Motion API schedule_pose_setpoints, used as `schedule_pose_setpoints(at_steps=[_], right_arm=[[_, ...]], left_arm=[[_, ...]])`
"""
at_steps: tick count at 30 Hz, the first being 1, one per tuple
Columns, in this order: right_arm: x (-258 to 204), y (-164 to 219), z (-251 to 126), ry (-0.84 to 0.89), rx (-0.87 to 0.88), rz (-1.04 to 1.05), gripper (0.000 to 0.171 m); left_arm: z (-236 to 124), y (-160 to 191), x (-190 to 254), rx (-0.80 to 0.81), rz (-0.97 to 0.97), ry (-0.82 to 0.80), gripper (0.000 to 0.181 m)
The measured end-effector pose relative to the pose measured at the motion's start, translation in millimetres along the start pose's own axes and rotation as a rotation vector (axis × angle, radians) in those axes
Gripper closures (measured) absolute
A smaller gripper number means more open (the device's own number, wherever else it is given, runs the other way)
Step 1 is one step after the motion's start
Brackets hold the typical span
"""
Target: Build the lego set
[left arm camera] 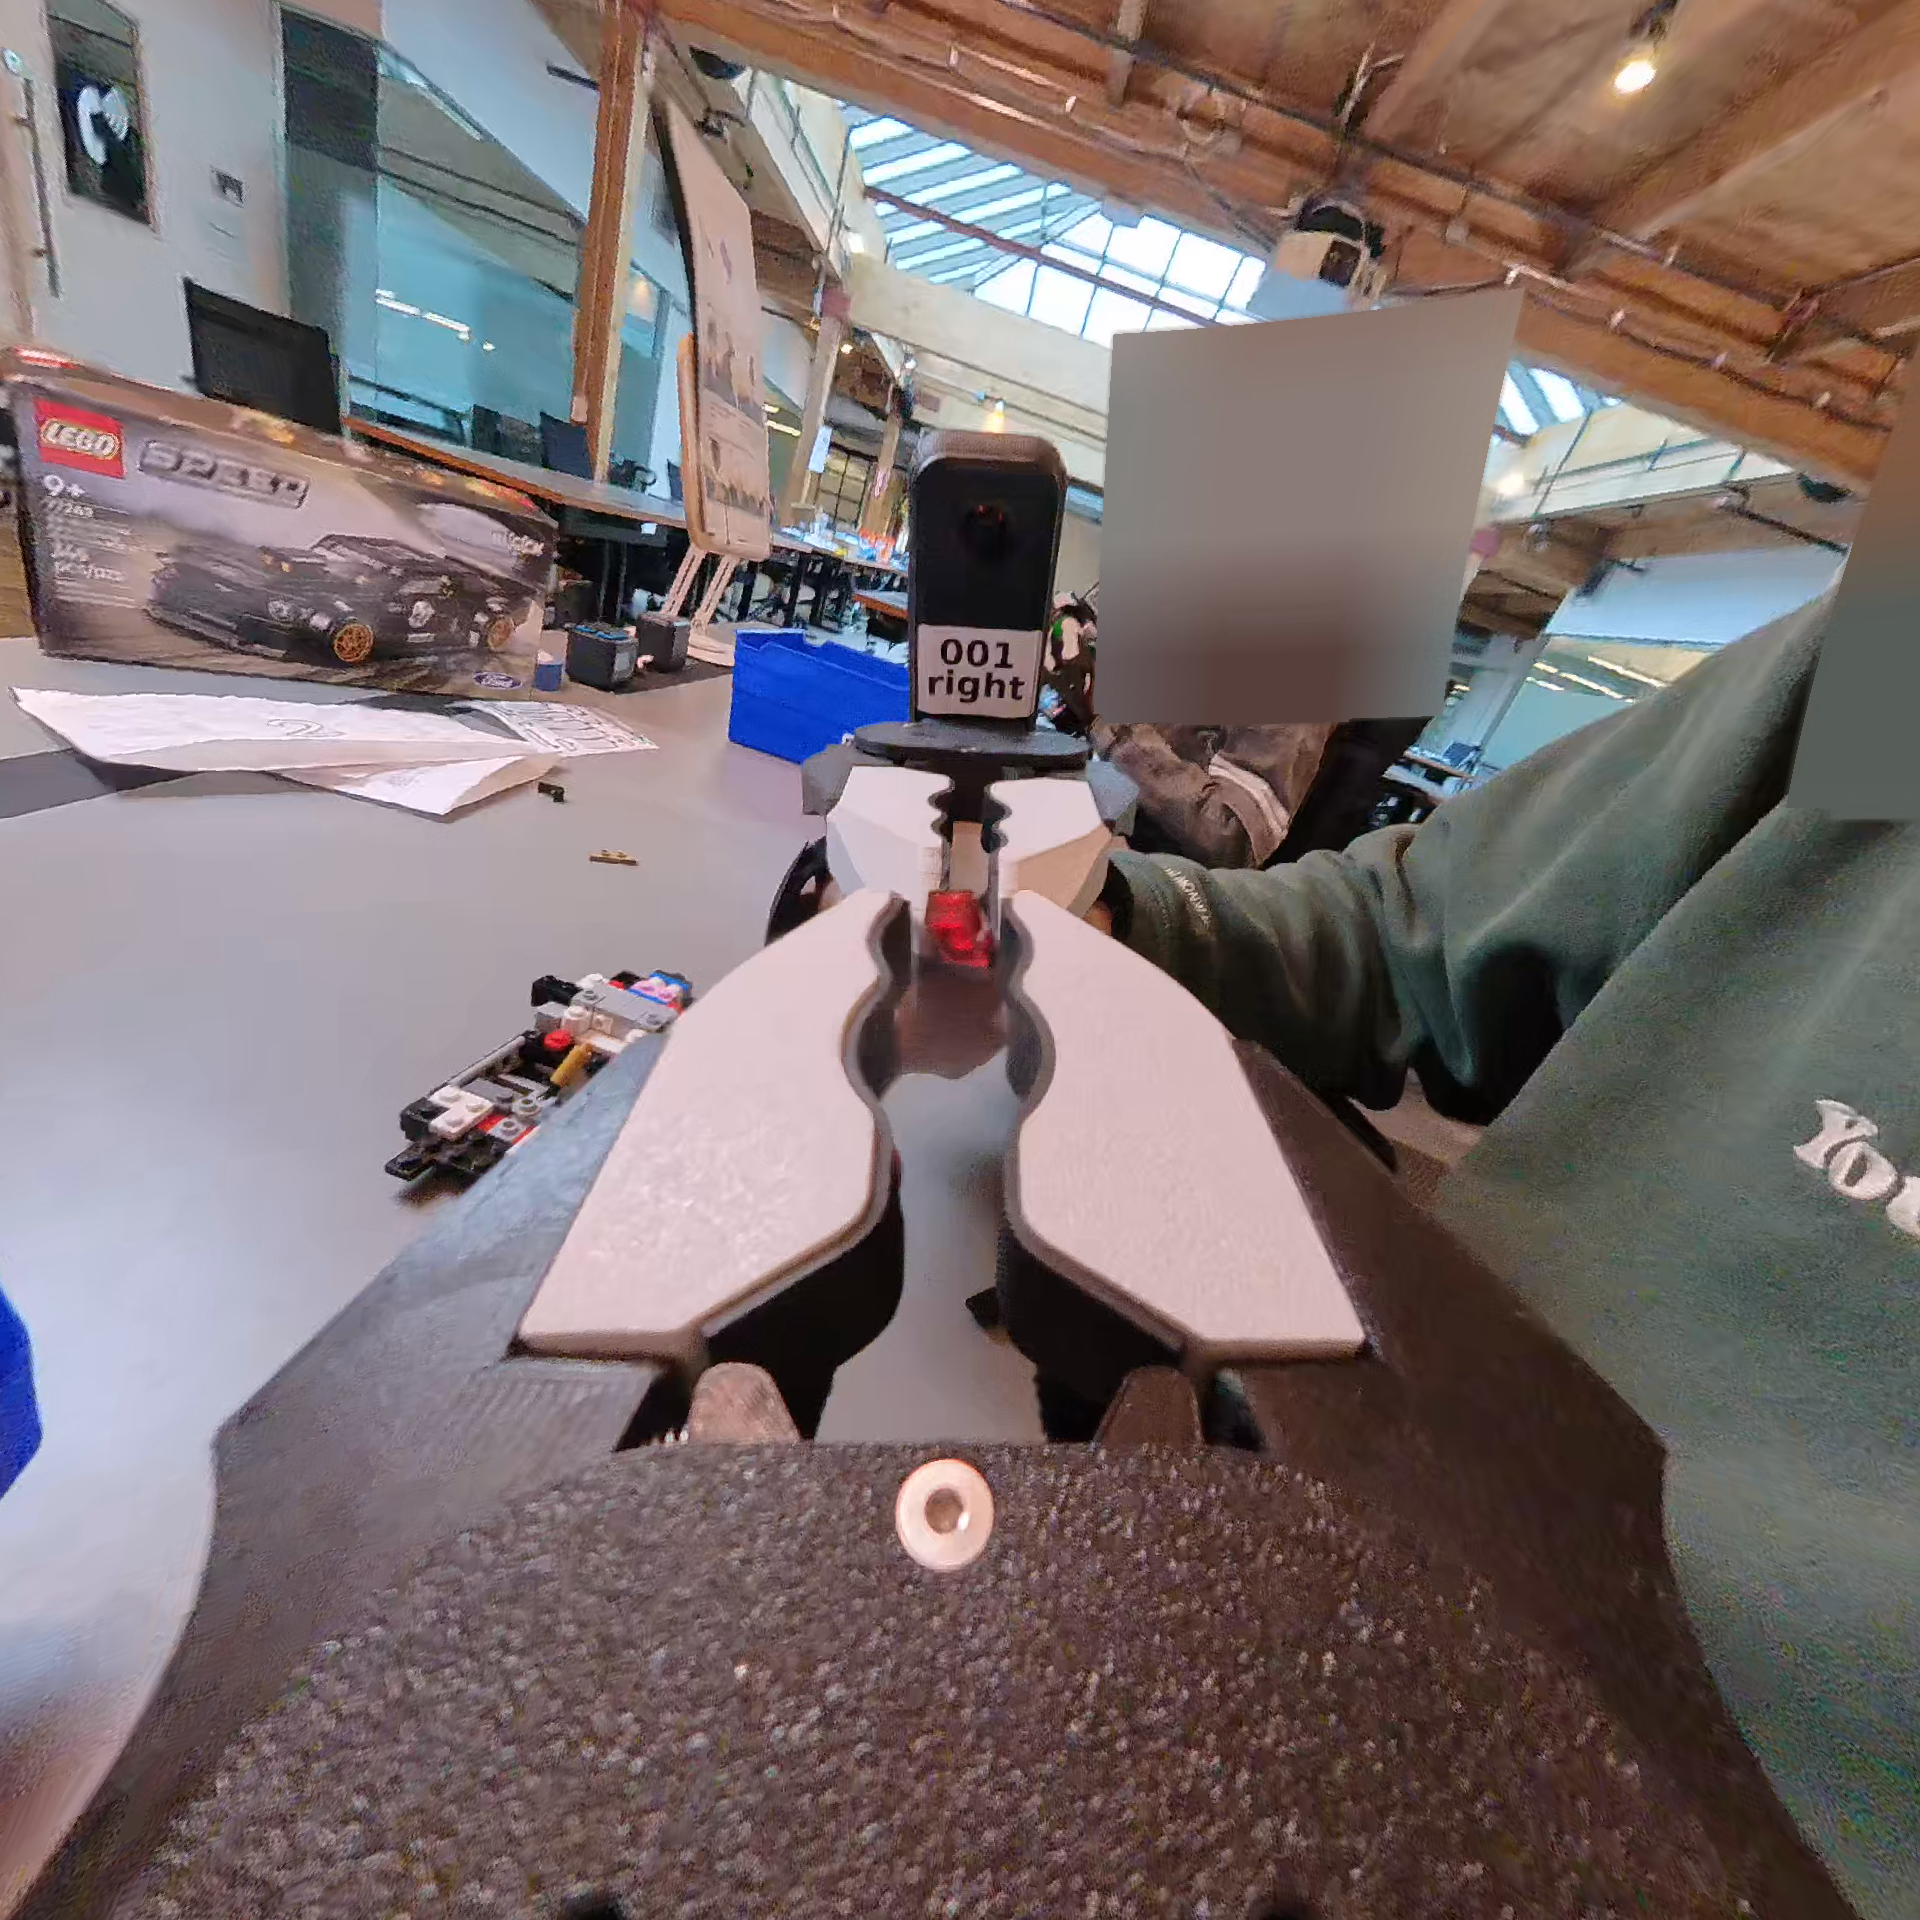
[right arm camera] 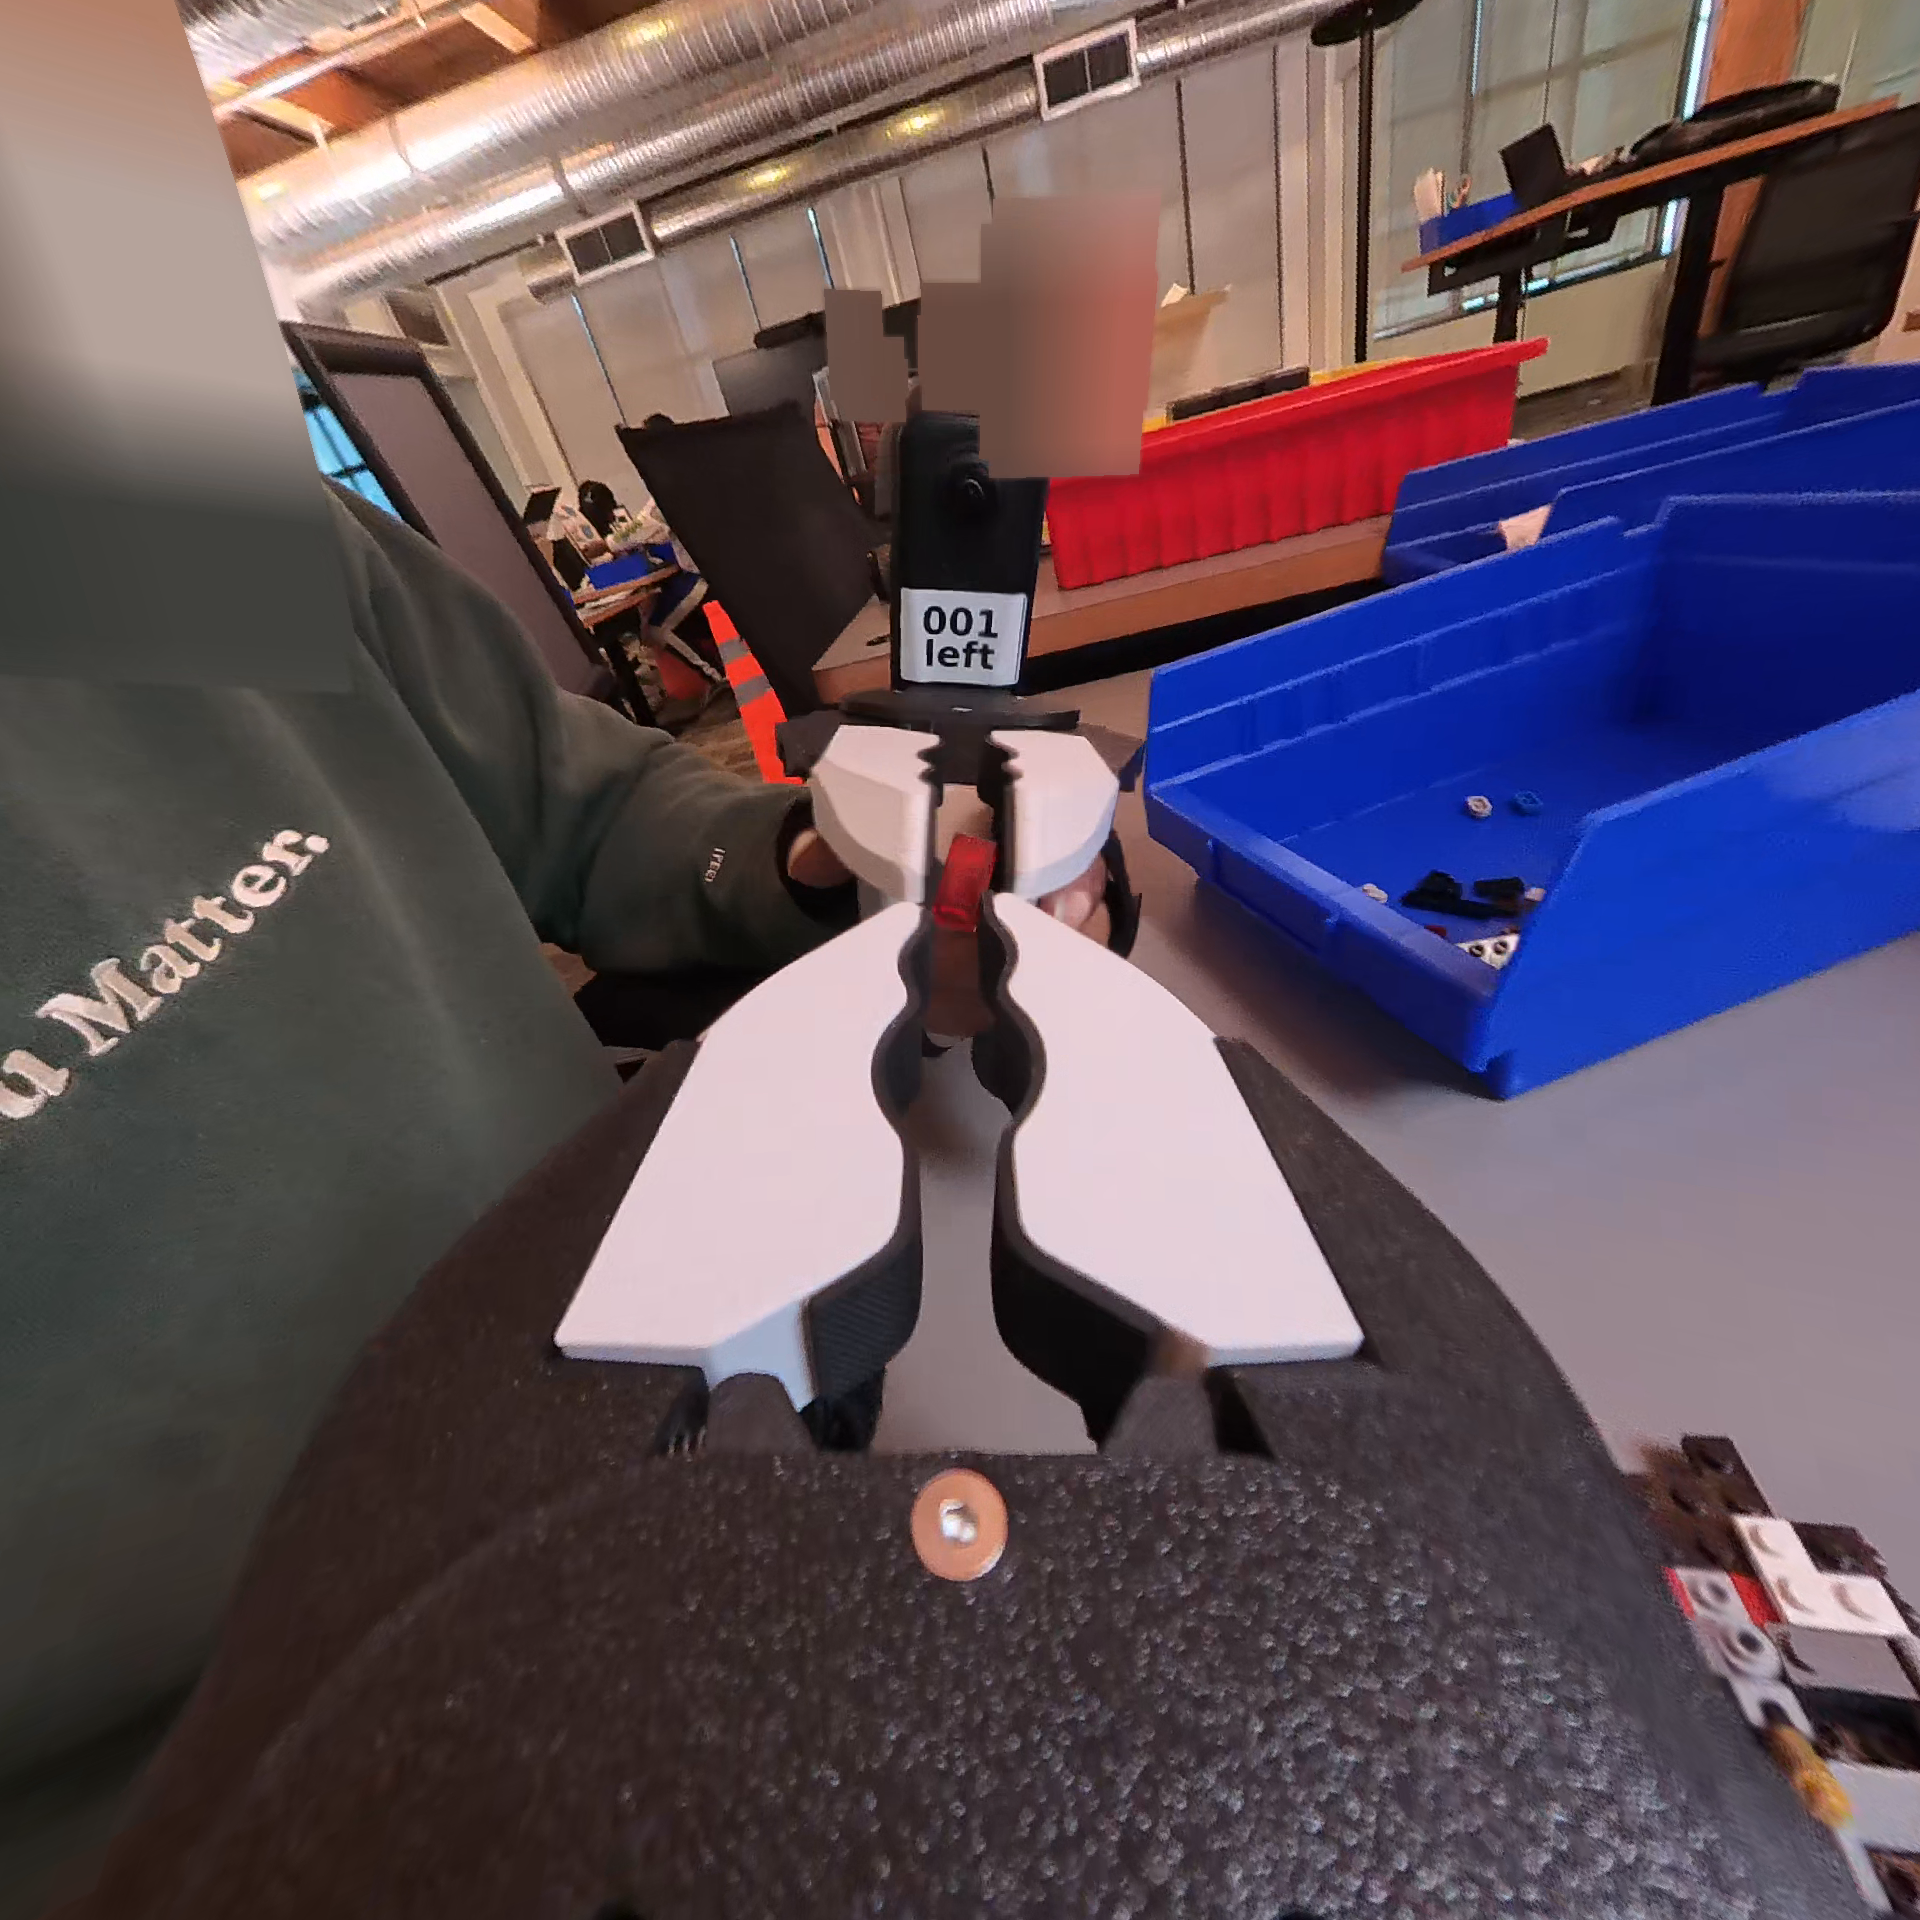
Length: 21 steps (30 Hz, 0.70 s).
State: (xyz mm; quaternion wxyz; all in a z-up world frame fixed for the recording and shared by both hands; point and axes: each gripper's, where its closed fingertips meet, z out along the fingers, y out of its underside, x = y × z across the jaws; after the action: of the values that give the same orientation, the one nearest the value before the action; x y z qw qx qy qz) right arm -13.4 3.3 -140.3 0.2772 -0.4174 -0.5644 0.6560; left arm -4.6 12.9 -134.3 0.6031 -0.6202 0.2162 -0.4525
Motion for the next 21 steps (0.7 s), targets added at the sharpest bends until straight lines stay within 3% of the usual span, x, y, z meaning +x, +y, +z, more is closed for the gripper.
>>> schedule_pose_setpoints(at_steps=[13,21], right_arm=[[-8,-2,-2,-0.02,0.018,-0.044,0.164],[-7,15,0,0.034,-0.171,-0.092,0.158]], left_arm=[[-3,0,10,-0.025,-0.026,0.063,0.173],[-5,15,10,-0.165,0.091,0.054,0.173]])
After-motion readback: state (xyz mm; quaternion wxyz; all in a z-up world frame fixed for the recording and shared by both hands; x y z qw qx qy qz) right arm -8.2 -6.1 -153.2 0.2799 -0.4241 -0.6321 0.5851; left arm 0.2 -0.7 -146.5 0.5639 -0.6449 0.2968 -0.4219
